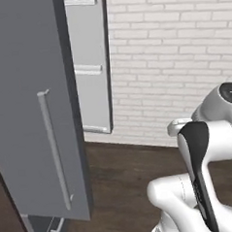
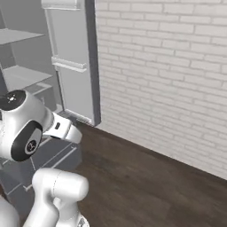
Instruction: Place one sweet potato and one fish in each tupperware on the nearby counter, to pack two identical lunches.
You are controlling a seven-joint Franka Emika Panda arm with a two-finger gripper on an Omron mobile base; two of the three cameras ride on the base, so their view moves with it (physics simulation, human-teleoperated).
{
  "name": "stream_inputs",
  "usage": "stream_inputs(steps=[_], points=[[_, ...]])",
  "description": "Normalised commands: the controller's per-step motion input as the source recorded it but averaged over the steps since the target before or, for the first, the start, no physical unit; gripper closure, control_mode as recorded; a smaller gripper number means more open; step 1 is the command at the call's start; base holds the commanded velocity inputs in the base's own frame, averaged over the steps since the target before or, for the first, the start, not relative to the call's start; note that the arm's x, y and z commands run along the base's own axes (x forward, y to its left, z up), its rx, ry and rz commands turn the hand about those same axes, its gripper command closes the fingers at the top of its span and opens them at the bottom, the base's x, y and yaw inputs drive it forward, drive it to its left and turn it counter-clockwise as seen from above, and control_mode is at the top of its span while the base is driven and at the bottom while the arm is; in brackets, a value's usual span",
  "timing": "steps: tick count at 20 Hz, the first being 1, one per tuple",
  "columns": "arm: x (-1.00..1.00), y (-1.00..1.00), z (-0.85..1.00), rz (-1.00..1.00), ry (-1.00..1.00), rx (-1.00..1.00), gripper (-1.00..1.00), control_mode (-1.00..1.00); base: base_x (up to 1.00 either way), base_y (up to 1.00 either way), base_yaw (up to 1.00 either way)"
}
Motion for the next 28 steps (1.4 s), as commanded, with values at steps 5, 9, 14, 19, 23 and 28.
stream_inputs(steps=[5,9,14,19,23,28], points=[[0.00,0.00,0.00,0.00,0.00,0.00,-1.00,1.00,0.69,-0.35,0.64],[0.00,0.00,0.00,0.00,0.00,0.00,-1.00,1.00,0.93,-0.48,0.72],[0.00,0.00,0.00,0.00,0.00,0.00,-1.00,1.00,1.00,-0.69,0.62],[0.00,0.00,0.00,0.00,0.00,0.00,-1.00,1.00,0.57,-0.39,0.65],[0.00,0.00,0.00,0.00,0.00,0.00,-1.00,1.00,0.23,-0.11,0.65],[0.00,0.00,0.00,0.00,0.00,0.00,-1.00,1.00,0.51,-0.61,0.56]])
